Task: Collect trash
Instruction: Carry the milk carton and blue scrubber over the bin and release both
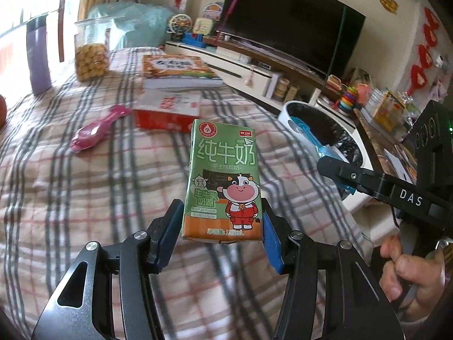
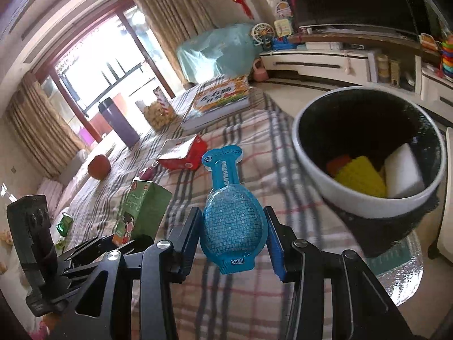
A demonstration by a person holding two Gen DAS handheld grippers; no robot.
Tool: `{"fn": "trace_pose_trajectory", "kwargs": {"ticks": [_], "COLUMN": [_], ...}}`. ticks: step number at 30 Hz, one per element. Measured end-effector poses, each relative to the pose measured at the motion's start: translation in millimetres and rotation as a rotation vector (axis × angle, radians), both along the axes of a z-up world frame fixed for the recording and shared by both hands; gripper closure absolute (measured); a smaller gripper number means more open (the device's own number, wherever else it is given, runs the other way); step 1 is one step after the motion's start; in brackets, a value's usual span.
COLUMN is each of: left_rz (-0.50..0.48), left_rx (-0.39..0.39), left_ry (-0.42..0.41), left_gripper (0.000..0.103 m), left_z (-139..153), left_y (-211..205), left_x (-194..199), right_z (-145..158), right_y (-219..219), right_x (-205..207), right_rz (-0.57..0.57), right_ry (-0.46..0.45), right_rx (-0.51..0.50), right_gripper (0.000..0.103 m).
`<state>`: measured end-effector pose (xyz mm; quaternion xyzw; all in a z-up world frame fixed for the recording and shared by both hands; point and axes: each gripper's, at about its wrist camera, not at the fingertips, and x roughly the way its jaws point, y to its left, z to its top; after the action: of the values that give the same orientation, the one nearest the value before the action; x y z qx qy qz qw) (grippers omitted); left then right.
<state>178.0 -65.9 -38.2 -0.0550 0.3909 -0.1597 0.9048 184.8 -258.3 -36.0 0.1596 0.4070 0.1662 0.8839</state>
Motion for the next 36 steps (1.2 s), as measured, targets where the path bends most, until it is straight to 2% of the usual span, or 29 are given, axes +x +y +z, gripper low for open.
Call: {"fn": "trace_pose_trajectory", "kwargs": {"ticks": [18,36], "left_rz": [-0.125,-0.237], "left_rx": [0.02,0.065], "left_ry": [-0.01,-0.017], "left_gripper": [0.051,0.051], "left_z": [14.4,24.5], "left_y": [-73.3,-143.0], "left_x": [19.0,58.3], "right_z": [8.7,4.6], "right_y": [-77.0,-134.0], "right_x": [-5.1,17.1], "right_rz": [-0.137,-0.216], "right_ry": [-0.03,-0.016], "right_rx": [0.012,0.013], "right_gripper": [0.058,0.058]}}
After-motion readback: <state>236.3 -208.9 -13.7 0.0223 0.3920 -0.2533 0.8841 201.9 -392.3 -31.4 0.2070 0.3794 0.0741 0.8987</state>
